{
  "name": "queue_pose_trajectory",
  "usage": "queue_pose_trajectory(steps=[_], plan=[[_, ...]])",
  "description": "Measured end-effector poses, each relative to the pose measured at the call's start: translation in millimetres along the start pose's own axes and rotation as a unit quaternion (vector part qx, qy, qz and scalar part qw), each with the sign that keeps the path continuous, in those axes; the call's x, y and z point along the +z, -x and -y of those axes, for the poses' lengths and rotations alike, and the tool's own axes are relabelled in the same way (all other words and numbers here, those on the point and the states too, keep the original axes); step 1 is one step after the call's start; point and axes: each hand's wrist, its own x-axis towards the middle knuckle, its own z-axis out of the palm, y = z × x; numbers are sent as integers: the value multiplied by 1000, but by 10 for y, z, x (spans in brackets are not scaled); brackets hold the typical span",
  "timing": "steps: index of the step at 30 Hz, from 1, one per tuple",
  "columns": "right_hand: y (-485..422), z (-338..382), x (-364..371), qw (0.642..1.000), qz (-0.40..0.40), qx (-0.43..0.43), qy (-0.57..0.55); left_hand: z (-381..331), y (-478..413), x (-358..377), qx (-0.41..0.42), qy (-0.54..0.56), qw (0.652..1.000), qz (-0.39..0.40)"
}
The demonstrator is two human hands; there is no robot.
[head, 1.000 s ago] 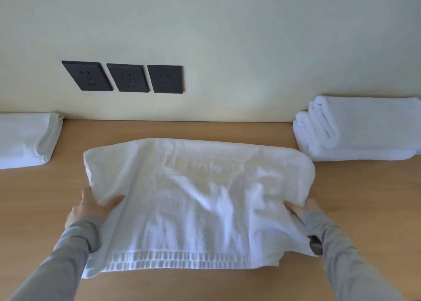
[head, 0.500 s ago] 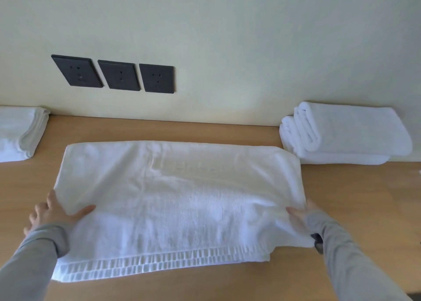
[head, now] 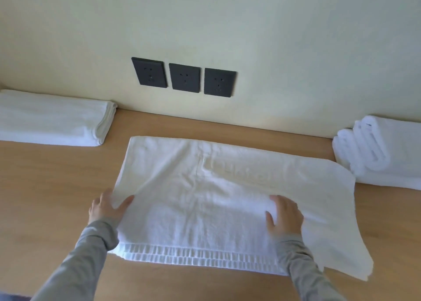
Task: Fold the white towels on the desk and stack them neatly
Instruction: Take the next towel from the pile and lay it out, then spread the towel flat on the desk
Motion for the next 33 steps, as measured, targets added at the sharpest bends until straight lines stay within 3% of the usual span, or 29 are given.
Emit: queue_pose_trajectory(steps=[4, 7, 9, 14, 18, 22, 31, 33], plan=[[261, 1210, 507, 972, 119, -201, -40, 160, 48, -168, -34, 18, 999, 39], [522, 1917, 815, 927, 140, -343, -54, 353, 116, -302, -49, 13, 996, 73], [647, 2290, 946, 908, 161, -386, -37, 458, 138, -375, -48, 24, 995, 89], [799, 2816, 1244, 881, 196, -430, 16, 594, 126, -543, -110, 86, 981, 136], [844, 2982, 1376, 882, 199, -426, 38, 743, 62, -648, -161, 160, 956, 184], [891, 2988, 1455, 879, 190, -435, 35, 887, 22, -631, -139, 175, 953, 205], [933, 3028, 1521, 878, 159, -451, 25, 1015, 60, -596, -185, 358, 868, 292], [934, 3066, 1512, 880, 163, -445, -15, 1048, 59, -609, -156, 332, 886, 285]])
